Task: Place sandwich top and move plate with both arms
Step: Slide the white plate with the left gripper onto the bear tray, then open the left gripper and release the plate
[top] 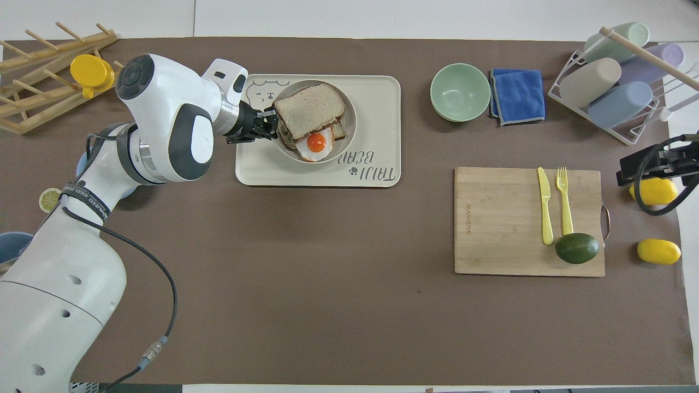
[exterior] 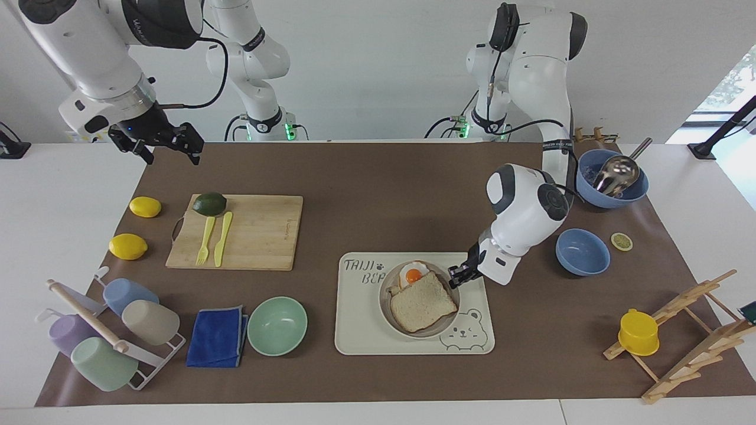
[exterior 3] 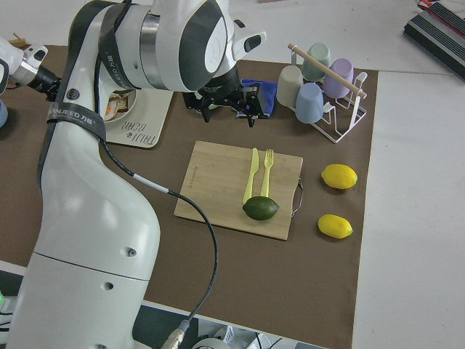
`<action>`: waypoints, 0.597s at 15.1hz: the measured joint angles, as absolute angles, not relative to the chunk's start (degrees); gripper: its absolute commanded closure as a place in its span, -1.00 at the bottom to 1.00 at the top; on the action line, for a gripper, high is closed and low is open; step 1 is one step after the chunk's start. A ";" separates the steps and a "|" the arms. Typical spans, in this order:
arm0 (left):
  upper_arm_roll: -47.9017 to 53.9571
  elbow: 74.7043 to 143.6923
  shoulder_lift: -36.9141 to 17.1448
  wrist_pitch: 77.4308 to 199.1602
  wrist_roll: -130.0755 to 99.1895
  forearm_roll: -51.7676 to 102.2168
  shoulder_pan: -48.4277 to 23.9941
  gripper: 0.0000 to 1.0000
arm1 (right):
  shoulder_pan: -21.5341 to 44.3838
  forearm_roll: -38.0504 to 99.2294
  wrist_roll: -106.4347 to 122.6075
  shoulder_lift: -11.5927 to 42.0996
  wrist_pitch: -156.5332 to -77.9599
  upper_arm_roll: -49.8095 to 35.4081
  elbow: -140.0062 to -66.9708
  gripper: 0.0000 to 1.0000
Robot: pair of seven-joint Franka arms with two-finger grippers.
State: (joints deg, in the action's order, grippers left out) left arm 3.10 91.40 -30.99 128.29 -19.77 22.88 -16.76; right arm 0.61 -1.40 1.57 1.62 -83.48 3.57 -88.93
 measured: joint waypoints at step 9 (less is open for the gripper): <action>2.70 90.95 -30.41 128.02 -19.07 22.87 -15.83 -1.00 | 0.81 -1.40 1.57 1.62 -83.92 2.76 -88.58 -1.00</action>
